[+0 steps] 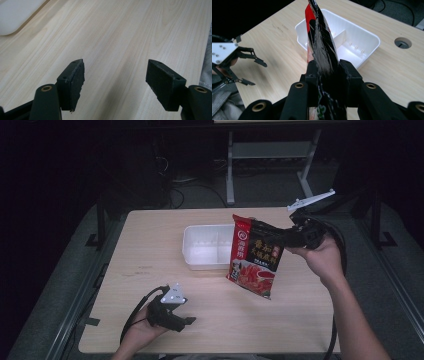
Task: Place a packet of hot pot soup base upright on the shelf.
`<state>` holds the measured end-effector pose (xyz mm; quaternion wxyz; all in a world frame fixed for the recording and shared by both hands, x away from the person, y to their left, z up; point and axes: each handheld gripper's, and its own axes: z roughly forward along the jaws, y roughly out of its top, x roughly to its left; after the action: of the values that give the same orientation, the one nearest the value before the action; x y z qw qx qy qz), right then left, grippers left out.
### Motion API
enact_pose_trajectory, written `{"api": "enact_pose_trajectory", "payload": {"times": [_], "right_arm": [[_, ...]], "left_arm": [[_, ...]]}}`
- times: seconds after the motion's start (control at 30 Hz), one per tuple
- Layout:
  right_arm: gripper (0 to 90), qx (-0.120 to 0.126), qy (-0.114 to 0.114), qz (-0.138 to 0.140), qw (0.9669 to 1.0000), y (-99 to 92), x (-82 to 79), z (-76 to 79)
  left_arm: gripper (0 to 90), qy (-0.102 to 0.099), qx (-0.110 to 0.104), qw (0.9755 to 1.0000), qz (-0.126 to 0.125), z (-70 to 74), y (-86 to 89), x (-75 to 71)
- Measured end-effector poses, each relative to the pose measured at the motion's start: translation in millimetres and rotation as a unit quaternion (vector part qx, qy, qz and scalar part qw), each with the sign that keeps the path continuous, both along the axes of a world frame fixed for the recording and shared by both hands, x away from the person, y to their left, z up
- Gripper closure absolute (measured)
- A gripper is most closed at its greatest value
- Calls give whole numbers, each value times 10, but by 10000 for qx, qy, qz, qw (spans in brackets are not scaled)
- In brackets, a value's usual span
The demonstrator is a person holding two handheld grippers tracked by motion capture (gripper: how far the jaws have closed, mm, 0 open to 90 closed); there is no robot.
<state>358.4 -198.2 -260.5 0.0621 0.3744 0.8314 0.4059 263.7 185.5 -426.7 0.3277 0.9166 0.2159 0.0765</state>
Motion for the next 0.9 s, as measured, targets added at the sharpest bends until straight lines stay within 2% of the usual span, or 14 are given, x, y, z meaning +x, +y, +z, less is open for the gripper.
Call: {"api": "enact_pose_trajectory", "payload": {"times": [0.33,0.9], "right_arm": [[700,-11,-89,-60,9999,77,149,149],[699,-155,-165,-138,9996,213,426,277]], "left_arm": [[286,33,-45,10000,39,0,35,15],[269,67,-63,9999,89,-11,87,44]]}}
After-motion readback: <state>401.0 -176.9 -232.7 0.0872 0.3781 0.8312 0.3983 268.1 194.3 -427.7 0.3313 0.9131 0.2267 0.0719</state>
